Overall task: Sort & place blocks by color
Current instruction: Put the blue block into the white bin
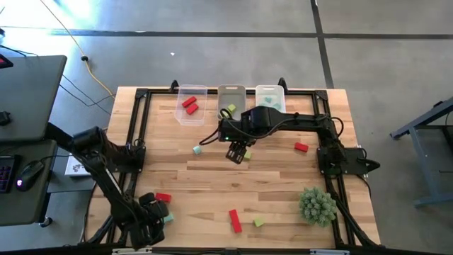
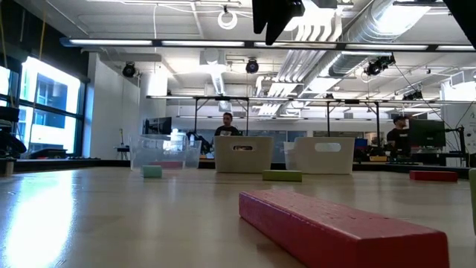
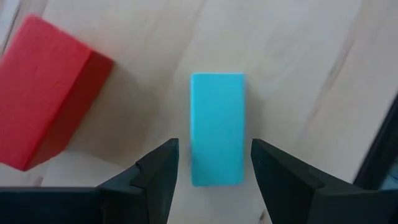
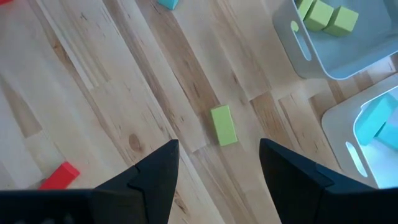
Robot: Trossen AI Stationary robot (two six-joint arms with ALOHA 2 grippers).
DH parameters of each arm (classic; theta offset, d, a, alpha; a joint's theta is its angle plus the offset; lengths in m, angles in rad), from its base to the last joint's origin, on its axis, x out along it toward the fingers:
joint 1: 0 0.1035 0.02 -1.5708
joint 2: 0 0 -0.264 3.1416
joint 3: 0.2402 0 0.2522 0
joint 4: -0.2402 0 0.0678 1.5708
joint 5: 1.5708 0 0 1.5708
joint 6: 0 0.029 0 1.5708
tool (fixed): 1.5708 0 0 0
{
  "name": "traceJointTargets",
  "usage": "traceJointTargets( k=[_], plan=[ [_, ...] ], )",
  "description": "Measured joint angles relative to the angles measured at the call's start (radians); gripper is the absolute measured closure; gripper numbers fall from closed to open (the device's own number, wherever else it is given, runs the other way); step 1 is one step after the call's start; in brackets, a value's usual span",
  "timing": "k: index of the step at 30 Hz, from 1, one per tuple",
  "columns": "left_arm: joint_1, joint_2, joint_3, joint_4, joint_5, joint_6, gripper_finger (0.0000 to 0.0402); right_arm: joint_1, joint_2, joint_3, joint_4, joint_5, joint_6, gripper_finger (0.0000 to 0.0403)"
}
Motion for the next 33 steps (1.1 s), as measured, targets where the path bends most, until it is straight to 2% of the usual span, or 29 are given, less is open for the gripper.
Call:
traceJointTargets(
  k=[14, 18, 24, 33],
  plan=[
    [0.007, 0.055, 0.003, -0.006, 0.009, -0.006, 0.0213, 0.0, 0.0, 0.0, 0.0, 0.0, 0.0, 0.0192],
    [0.008, 0.058, 0.003, -0.014, 0.012, -0.003, 0.0237, 0.0, 0.0, 0.0, 0.001, 0.0, 0.0, 0.0192],
    [0.008, 0.059, 0.002, -0.015, 0.01, 0.06, 0.0303, 0.0, 0.0, 0.0, 0.018, 0.0, 0.0, 0.0192],
    [0.009, 0.039, -0.002, -0.004, 0.014, 0.083, 0.0303, 0.0, 0.0, 0.0, 0.024, 0.0, 0.0, 0.0192]
  ],
)
